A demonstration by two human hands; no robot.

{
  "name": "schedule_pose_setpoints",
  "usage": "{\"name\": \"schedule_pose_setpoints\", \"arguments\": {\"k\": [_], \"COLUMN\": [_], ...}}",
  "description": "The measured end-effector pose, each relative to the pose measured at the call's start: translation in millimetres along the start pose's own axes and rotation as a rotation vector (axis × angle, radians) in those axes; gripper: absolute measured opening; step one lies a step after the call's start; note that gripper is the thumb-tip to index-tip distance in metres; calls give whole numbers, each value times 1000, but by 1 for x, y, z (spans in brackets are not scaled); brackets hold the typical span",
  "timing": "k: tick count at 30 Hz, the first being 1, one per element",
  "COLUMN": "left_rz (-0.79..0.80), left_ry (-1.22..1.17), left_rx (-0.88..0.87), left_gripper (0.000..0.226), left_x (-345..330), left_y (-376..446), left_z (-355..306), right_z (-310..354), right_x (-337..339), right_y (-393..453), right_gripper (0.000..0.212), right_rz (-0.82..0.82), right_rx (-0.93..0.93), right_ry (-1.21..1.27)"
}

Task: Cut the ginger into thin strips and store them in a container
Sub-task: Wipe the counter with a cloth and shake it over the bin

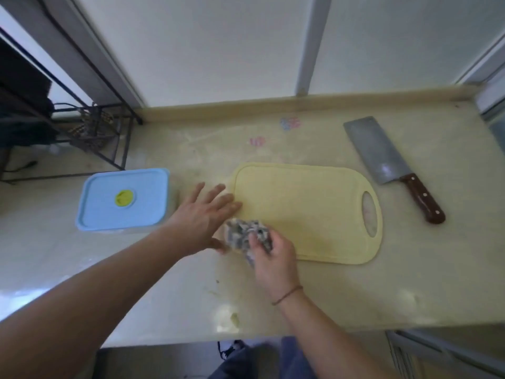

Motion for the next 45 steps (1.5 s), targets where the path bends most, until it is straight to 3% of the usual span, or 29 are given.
{"name": "schedule_pose_setpoints", "arguments": {"k": [2, 4, 6, 8, 10, 13, 16, 19, 23, 28, 31, 34, 36, 41, 45], "left_rz": [-62, -323, -531, -591, -590, -595, -660, -628, -483, -388, -409, -425, -406, -373, -419], "left_ry": [-144, -355, -453, -503, -486, -472, -459, -434, -356, -256, -264, -229, -210, -207, -250], "left_rx": [-1, 110, 285, 438, 488, 531, 530, 447, 404, 345, 378, 417, 462, 570, 611], "left_gripper": [84, 53, 24, 11, 16, 28, 24, 24, 50, 58, 51, 41, 33, 33, 33], "left_x": [5, 7, -5, -20, -38, -57, -58, -54, -40, -30, -28, -29, -30, -31, -33], "left_y": [-9, -30, -64, -93, -113, -128, -126, -107, -74, -38, -29, -28, -28, -29, -29], "left_z": [4, 5, -4, -23, -38, -43, -31, -31, -47, -66, -70, -74, -79, -88, -90], "right_z": [5, 8, 4, 0, -11, -23, -29, -32, -36, -11, 2, 4, 1, -11, -25], "right_x": [33, 44, 32, 5, -24, -44, -36, -23, 12, 62, 92, 101, 73, -6, -9], "right_y": [18, 43, 69, 74, 60, 23, 28, 48, 73, 101, 129, 166, 166, 100, 39], "right_gripper": [16, 36, 45, 41, 43, 49, 53, 56, 62, 63, 60, 50, 45, 49, 51], "right_rz": [-138, -176, -79, 4, 81, 349, 462, 505, 353, 290, 13, -250, -210, 81, 211], "right_rx": [101, 191, 226, 301, 485, 794, 945, 930, 830, 648, 543, 286, 298, 520, 608], "right_ry": [-57, -198, -348, -525, -621, -721, -852, -847, -838, -579, -475, -500, -583, -593, -472]}}
Point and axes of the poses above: each hand's wrist, its own y-axis towards the middle knuckle, its own x-axis out of the back of the hand, z = x × y, the point moved 3 cm from there along y, towards the middle knuckle, and after that the axes turned 4 degrees about -x, right-handed, at the moved point
